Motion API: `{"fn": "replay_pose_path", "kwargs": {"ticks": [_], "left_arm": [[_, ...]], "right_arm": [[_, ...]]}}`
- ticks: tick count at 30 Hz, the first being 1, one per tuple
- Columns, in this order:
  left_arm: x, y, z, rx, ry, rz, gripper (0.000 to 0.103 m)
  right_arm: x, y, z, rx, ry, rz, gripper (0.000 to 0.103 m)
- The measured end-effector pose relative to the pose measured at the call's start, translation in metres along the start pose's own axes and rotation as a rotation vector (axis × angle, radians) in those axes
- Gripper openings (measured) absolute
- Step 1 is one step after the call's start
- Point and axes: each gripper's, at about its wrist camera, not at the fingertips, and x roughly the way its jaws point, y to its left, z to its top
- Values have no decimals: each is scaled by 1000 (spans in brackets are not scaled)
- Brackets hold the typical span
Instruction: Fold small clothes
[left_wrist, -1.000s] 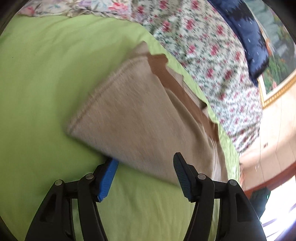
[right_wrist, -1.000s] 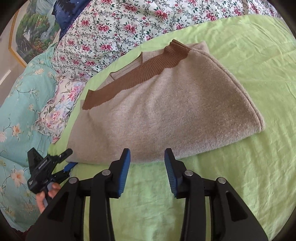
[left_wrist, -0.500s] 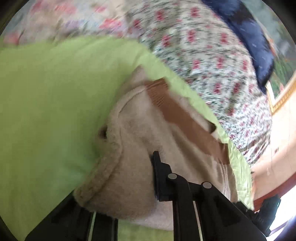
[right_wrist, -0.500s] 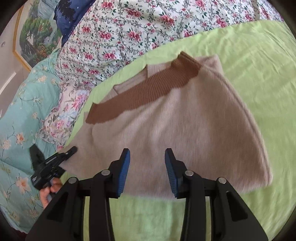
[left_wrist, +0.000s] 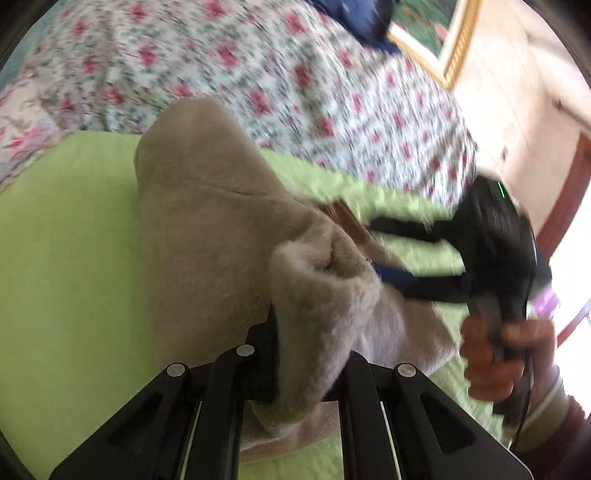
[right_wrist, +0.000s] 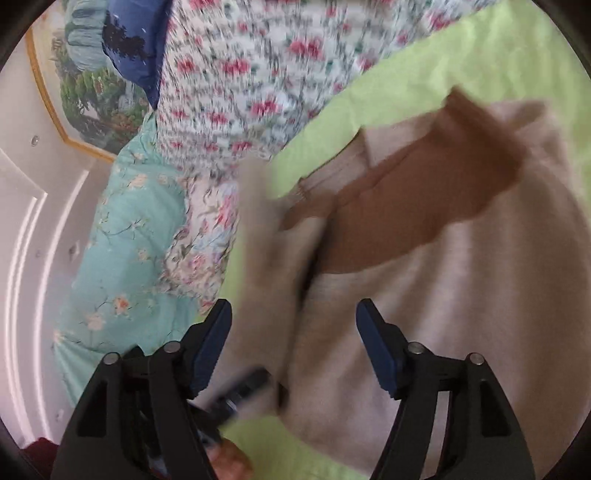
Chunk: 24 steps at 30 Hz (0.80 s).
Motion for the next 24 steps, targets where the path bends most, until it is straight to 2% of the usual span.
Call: {"fn": "replay_pose_path", "kwargs": {"ticks": [3, 6, 8, 9, 10, 11, 14, 18, 21, 24], "left_arm": [[10, -4, -5, 11, 17, -17, 7], [13, -5, -6, 15, 20, -20, 7], [14, -6, -6, 29, 21, -14, 7], [15, -8, -7, 42, 24, -6, 7], [15, -10, -8, 55, 26, 2, 7], [15, -13, -9, 72, 27, 16, 7], [5, -18, -8, 98, 16, 24, 7], [-7, -39, 6, 105, -20, -47, 7], [4, -72, 12, 137, -17, -119, 8], [29, -95, 7, 155, 23, -155, 8]], "right_arm": [[30, -10, 13, 46, 60, -6, 72], [58, -9, 22, 44, 93, 31, 69], [73, -1, 29, 15, 93, 18, 54], [79, 3, 34, -3, 91, 3, 40], [84, 8, 38, -23, 86, -28, 21], [85, 13, 42, -43, 85, -50, 17], [65, 33, 47, -131, 46, -65, 17], [6, 53, 47, -234, -49, -61, 17], [-33, 43, 45, -276, -82, -158, 17], [-54, 10, 44, -228, -89, -244, 17]]}}
